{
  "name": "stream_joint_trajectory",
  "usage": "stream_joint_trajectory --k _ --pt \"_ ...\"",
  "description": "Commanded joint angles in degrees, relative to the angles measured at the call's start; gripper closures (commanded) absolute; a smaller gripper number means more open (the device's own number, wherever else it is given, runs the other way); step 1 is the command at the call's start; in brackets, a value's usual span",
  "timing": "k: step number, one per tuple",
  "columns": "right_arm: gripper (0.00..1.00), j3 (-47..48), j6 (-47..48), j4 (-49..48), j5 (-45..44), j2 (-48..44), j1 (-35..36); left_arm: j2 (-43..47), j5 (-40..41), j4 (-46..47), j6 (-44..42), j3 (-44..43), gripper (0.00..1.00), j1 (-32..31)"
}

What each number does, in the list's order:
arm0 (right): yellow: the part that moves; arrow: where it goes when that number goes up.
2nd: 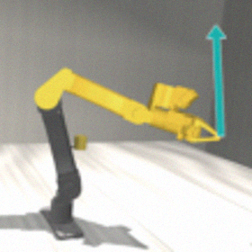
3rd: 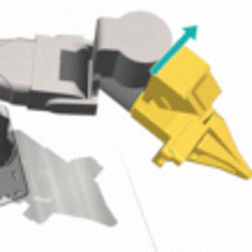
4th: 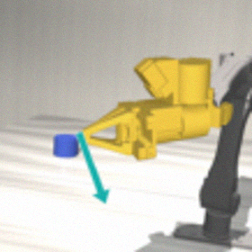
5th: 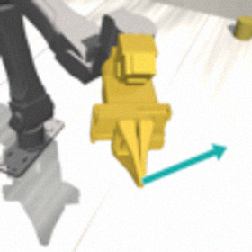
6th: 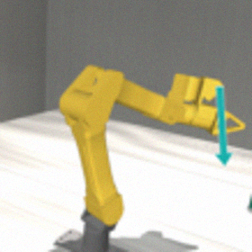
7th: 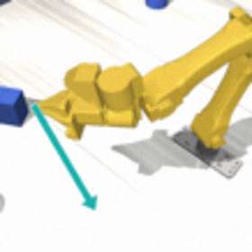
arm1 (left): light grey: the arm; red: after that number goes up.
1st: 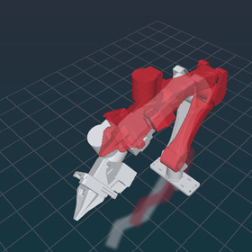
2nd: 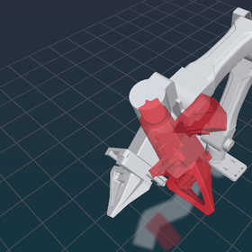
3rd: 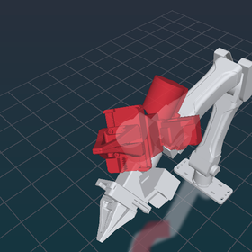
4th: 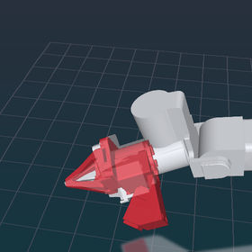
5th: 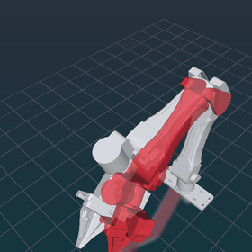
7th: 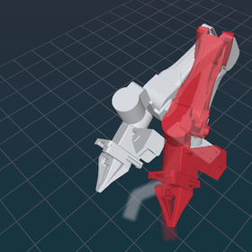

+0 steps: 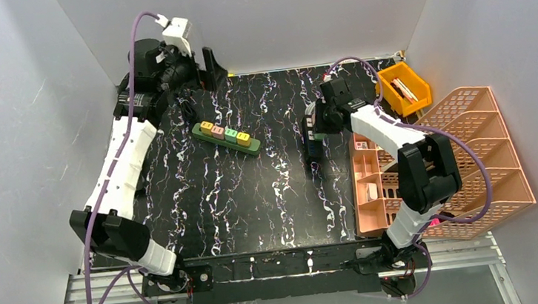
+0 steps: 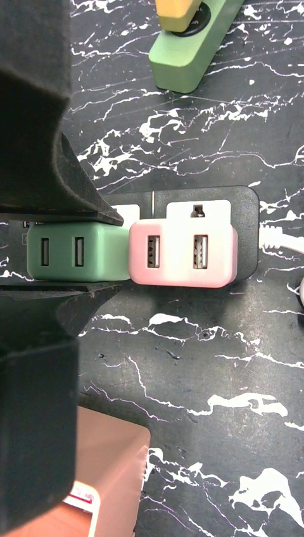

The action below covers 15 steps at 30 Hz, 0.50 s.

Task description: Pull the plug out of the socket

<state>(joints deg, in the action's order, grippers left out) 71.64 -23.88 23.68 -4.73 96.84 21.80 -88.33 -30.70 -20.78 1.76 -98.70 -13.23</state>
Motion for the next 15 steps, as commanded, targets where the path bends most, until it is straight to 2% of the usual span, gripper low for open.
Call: stream_joint_trajectory --k 1,3,4,5,7,9,12,14,15 --pt "1.0 -0.81 -0.81 -5.49 2.0 -3.82 0.35 2.21 47.66 7.09 9.48 -0.26 0.02 -0.81" --pt "1.0 -1.03 -0.9 -5.81 2.45 -3.89 0.36 2.62 58.84 15.52 8.89 5.04 0.02 -0.82" --pt "1.0 -1.21 -0.98 -5.84 2.71 -3.93 0.36 3.41 61.67 20.79 8.04 8.58 0.02 -0.83" --pt "1.0 -1.23 -0.99 -5.86 2.78 -3.89 0.36 3.82 64.21 25.13 6.76 12.22 0.02 -0.82" --pt "1.0 -1.25 -0.92 -5.7 2.93 -4.14 0.36 2.65 63.2 26.52 4.29 11.77 0.02 -0.76" --pt "1.0 -1.3 -0.91 -5.42 2.82 -4.6 0.49 -0.77 54.1 18.88 -0.62 5.39 0.02 -0.73" --pt "1.0 -1.79 -0.95 -5.56 2.94 -5.37 0.6 -8.86 31.34 -5.13 -9.68 -10.63 0.02 -0.7" --pt "1.0 -2.03 -1.12 -5.75 3.19 -5.45 0.67 -13.04 21.29 -19.17 -15.27 -19.03 0.02 -0.99" --pt "1.0 -2.03 -1.22 -5.75 3.29 -5.43 0.74 -13.66 17.93 -23.13 -16.76 -20.65 0.02 -1.06"
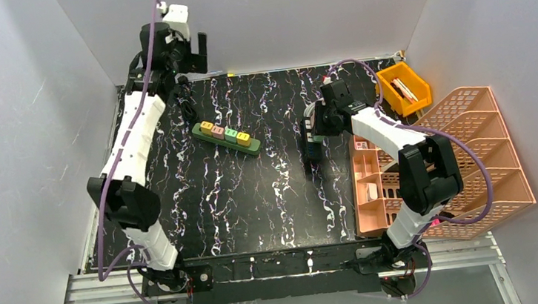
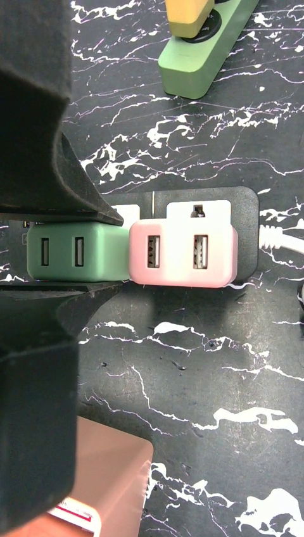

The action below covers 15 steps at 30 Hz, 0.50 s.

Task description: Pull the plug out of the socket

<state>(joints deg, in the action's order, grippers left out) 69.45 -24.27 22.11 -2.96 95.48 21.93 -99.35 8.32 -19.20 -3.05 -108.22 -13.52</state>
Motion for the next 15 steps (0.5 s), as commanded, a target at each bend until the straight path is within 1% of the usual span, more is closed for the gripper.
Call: stream_joint_trajectory --k 1,3,4,5,6,7,8,9,10,11,12,13,15 --pt "1.0 0.16 -0.86 -4.1 1.48 -3.98 0.67 -2.05 -24.49 -27.01 -13.26 -10.86 0.02 -0.75" --pt "1.0 0.22 -0.86 -4.05 1.58 -3.85 0.71 0.84 -43.39 -32.12 -19.52 -8.65 0.02 -0.76" --pt "1.0 0.24 -0.86 -4.01 1.55 -3.78 0.68 3.1 -51.23 -30.62 -20.36 -5.9 0.02 0.03" --pt "1.0 0.32 -0.86 -4.03 1.52 -3.8 0.77 6.56 -57.7 -25.07 -18.67 -1.12 0.02 0.58" --pt "1.0 0.29 -0.86 -4.01 1.6 -3.73 0.82 9.62 -60.27 -18.24 -16.17 4.9 0.02 0.84" --pt "1.0 0.39 -0.86 -4.08 1.86 -3.66 0.9 12.49 -59.24 -9.22 -12.0 8.65 0.02 0.91" --pt "1.0 0.49 -0.8 -4.18 2.18 -3.57 0.97 14.75 -55.4 -2.48 -7.25 11.44 0.02 0.87" --pt "1.0 0.53 -0.7 -4.22 2.62 -3.57 1.03 16.95 -50.42 3.38 -3.01 13.81 0.02 0.8" --pt "1.0 0.46 -0.57 -4.51 3.36 -3.7 1.05 18.01 -44.87 7.03 -0.56 14.95 0.02 0.83" --pt "1.0 0.16 -0.45 -5.06 4.27 -4.01 1.14 18.63 -38.45 9.79 1.84 15.71 0.02 0.7" --pt "1.0 -0.27 -0.43 -5.89 5.18 -4.45 1.24 18.82 -34.06 11.38 3.78 16.15 0.02 0.63" --pt "1.0 -0.83 -0.49 -6.81 5.85 -4.86 1.32 18.65 -31.57 11.69 3.88 16.2 0.02 0.68" --pt "1.0 -1.51 -0.8 -8.15 6.57 -5.65 1.72 18.02 -30.48 11.88 3.51 16.42 0.02 0.65"
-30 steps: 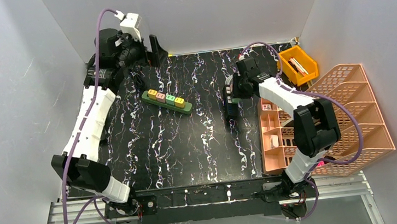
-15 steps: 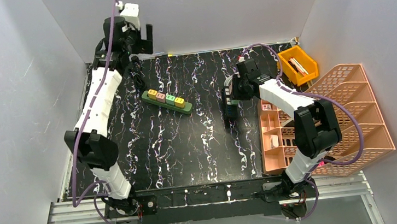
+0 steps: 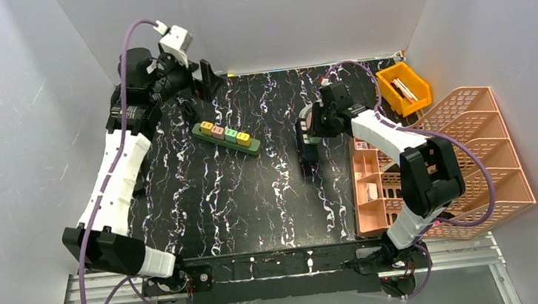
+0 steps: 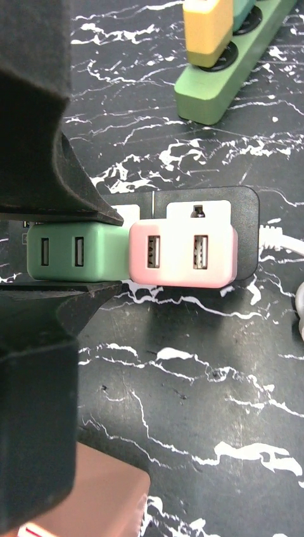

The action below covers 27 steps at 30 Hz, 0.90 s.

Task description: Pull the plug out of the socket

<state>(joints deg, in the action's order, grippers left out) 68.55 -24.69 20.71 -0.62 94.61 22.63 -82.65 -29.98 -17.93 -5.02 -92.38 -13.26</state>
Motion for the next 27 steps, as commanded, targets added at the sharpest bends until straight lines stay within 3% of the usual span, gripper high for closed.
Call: stream_joint_trajectory --k 1,6,9,12,18,27 --pt "1.0 -0.86 -0.45 -7.32 4.34 -5.12 1.24 0.9 8.62 10.75 5.53 0.72 0.02 0.38" --pt "1.0 0.21 -0.36 -7.49 5.14 -5.91 1.82 -2.21 9.96 13.14 9.08 4.42 0.02 0.37" --pt "1.0 0.36 -0.62 -9.36 5.84 -7.27 1.95 -3.41 -0.49 17.09 14.6 11.33 0.02 -0.31" --pt "1.0 2.85 -0.41 -8.64 6.53 -7.73 2.12 -6.76 -4.16 23.28 19.01 16.69 0.02 -5.08" --pt "1.0 5.07 -1.3 -8.22 6.71 -8.6 2.74 -14.35 0.93 23.61 17.66 16.68 0.02 -16.6" --pt "1.0 5.05 -1.65 -8.4 4.16 -10.05 2.85 -17.13 -0.44 25.44 22.47 17.65 0.02 -19.37"
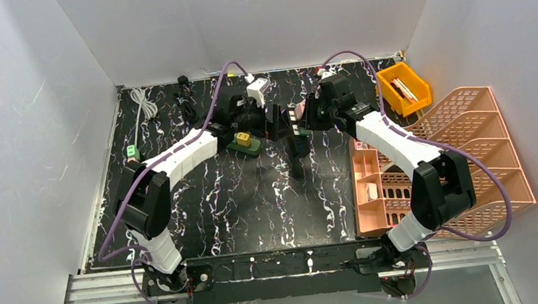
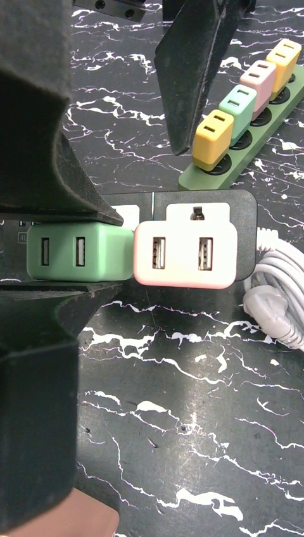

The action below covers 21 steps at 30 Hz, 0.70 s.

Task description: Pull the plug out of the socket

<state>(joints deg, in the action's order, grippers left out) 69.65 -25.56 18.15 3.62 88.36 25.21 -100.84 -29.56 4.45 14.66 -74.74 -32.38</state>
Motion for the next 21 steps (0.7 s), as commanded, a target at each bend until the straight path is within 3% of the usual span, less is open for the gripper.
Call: stream_joint_trajectory --k 1,4,10,18,19,20,21 --pt "1.0 4.04 -0.88 -5.92 0.03 -3.95 0.25 0.61 -0.26 3.4 3.17 0.29 0.02 -0.66" --pt "1.0 4.46 -1.02 -5.86 0.17 -4.01 0.27 -1.1 0.04 3.86 4.1 0.47 0.01 -1.6" --pt "1.0 5.2 -1.14 -5.8 0.28 -3.99 0.3 -5.6 -7.4 8.7 8.01 0.1 0.02 -2.52" --pt "1.0 6.24 -1.89 -6.02 0.83 -4.59 0.35 -9.26 -8.82 10.02 8.93 -0.68 0.03 -3.47" --pt "1.0 6.28 -2.05 -6.18 1.09 -4.66 0.33 -9.29 -8.89 11.5 9.51 -0.28 0.09 -3.48" --pt "1.0 6.36 -2.26 -6.27 1.43 -4.75 0.36 -9.48 -9.55 13.16 10.06 -0.04 0.22 -3.48" --pt "1.0 6.38 -2.42 -6.35 1.68 -4.88 0.36 -9.73 -10.52 14.5 10.41 -0.32 0.44 -3.48"
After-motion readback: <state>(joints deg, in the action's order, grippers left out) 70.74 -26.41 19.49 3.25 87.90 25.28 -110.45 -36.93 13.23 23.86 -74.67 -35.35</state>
